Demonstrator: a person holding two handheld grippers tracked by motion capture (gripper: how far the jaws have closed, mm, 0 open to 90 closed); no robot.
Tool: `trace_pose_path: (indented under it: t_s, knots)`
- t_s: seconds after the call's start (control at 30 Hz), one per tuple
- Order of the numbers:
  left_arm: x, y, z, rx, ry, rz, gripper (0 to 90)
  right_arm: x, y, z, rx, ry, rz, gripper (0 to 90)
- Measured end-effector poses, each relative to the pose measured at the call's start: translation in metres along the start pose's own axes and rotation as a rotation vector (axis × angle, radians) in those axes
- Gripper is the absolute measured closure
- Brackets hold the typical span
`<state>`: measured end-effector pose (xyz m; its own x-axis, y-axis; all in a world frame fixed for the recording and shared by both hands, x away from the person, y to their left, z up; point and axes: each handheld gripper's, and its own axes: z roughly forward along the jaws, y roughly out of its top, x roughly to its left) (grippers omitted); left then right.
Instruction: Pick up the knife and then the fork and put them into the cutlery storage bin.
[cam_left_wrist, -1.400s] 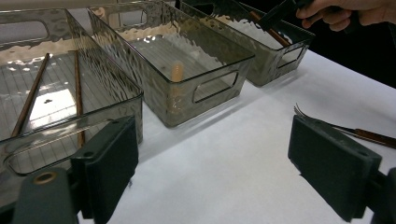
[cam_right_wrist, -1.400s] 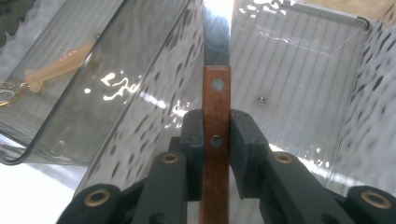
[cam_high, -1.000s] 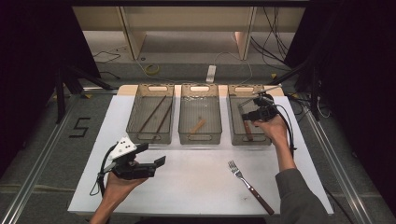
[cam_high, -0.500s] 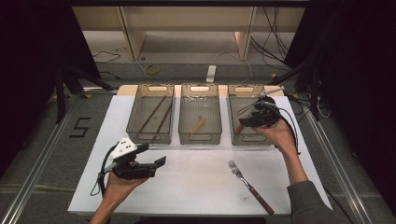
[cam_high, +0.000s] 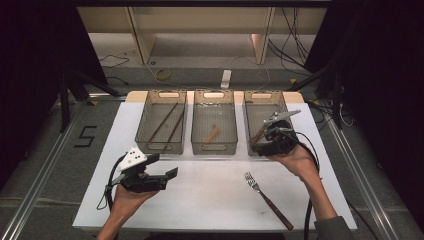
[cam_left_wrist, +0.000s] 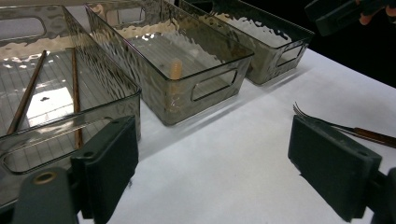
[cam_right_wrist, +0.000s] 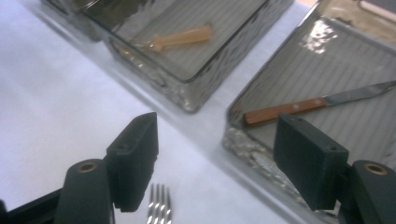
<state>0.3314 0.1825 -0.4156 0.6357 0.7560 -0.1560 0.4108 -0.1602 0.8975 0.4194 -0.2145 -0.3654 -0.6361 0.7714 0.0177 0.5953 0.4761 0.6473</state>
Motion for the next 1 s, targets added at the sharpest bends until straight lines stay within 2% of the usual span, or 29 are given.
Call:
trace_pose_path:
  t_s: [0.1, 0.33, 0.83, 1.0]
  knots:
    - [0.000, 0.000, 0.000, -0.003, 0.000, -0.004, 15.8, 0.006, -0.005, -0.003, -0.010, 0.027, -0.009, 30.0]
    - [-0.001, 0.001, -0.001, -0.005, -0.002, 0.004, 15.8, 0.021, -0.018, -0.007, 0.047, 0.059, -0.058, 27.4]
    - [-0.001, 0.001, -0.001, -0.006, -0.002, 0.004, 15.8, 0.033, -0.054, -0.012, 0.164, 0.091, -0.082, 25.5]
    - [-0.002, 0.001, 0.000, -0.004, -0.001, 0.010, 15.8, 0.034, -0.066, -0.011, 0.204, 0.087, -0.087, 25.1]
